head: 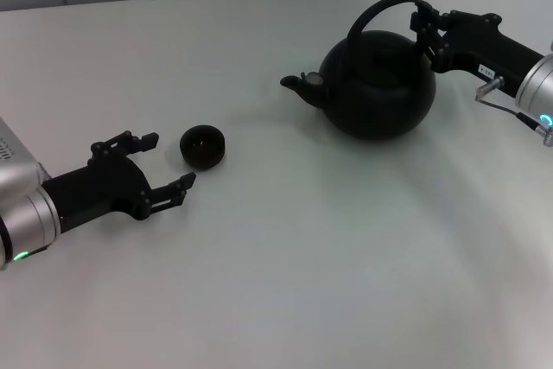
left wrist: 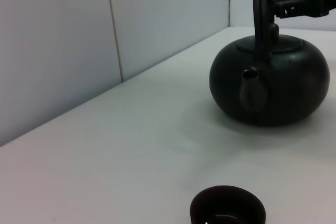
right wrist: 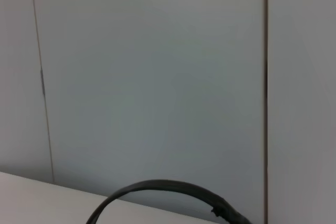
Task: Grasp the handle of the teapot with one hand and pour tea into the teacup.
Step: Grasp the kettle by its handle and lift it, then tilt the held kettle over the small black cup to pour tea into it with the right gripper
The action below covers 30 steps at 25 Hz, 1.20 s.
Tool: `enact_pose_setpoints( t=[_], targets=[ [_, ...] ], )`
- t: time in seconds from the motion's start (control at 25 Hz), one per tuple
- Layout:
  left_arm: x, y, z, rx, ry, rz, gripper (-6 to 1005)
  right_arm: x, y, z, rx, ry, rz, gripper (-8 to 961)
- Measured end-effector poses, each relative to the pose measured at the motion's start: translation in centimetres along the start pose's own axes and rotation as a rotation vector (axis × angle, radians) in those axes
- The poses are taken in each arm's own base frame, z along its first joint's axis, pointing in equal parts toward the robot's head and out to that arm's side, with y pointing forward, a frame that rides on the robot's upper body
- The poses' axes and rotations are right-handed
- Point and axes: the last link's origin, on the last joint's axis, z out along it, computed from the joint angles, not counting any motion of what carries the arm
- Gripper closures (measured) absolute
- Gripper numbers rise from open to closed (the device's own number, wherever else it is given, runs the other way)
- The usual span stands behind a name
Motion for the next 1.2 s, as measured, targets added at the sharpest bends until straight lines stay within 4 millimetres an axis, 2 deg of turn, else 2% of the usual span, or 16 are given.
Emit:
enact_pose_setpoints(
  t=[0.4, 0.76, 1.0, 1.2],
  targets=[
    [0.0, 0.1, 0.1, -0.005, -0.008, -0.001, 191, -0.4, 0.3, 0.1, -0.012, -0.031, -0.02, 847],
    [0.0, 0.1, 0.1, -0.003, -0.005, -0.003, 191, -1.6, 0.5, 0.4, -0.016, -0.112, -0.043, 848],
    [0.0, 0.2, 0.1, -0.006, -0.003, -0.005, 191, -3.0, 1.1, 1.7, -0.048, -0.147, -0.106, 848],
    [0.2, 0.2, 0.0, -0.005, 0.0, 0.0, 191, -4.1, 2.5, 3.4, -0.104, -0.164, -0.189, 848]
  ],
)
